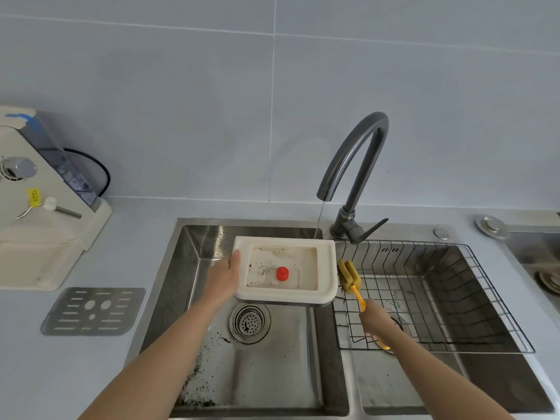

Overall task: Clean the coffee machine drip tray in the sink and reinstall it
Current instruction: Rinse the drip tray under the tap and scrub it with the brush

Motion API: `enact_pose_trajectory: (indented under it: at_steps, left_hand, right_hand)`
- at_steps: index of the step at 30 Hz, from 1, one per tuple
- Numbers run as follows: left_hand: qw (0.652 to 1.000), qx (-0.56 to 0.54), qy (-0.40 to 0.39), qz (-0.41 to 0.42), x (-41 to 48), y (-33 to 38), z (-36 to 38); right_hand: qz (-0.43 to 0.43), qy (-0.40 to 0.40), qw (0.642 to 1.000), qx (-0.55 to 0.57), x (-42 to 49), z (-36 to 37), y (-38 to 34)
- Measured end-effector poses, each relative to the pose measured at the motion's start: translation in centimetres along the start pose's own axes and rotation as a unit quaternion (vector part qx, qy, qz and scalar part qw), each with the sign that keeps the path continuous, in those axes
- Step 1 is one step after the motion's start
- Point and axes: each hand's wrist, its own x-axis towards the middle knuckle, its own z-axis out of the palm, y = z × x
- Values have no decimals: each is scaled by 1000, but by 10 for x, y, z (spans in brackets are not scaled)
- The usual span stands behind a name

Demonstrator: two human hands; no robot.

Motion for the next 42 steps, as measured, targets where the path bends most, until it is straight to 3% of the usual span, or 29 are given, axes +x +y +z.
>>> enact_pose_trajectory:
  at_steps: [7, 13, 25, 42]
  left_hand:
    - [1000, 0, 12, 14, 3, 1, -1]
    - [999, -19, 13, 29, 3, 11, 1]
    - [999, -27, -4, 47, 2, 27, 24]
    - [996, -25, -36, 75, 11, 46, 44]
  right_hand:
    - [-56, 61, 988, 129, -52, -38, 3]
    - [-168, 117, 964, 169, -118, -81, 7]
    - [-240, 133, 961, -38, -135, -78, -11]
    - [-265, 92, 955, -98, -124, -72, -59]
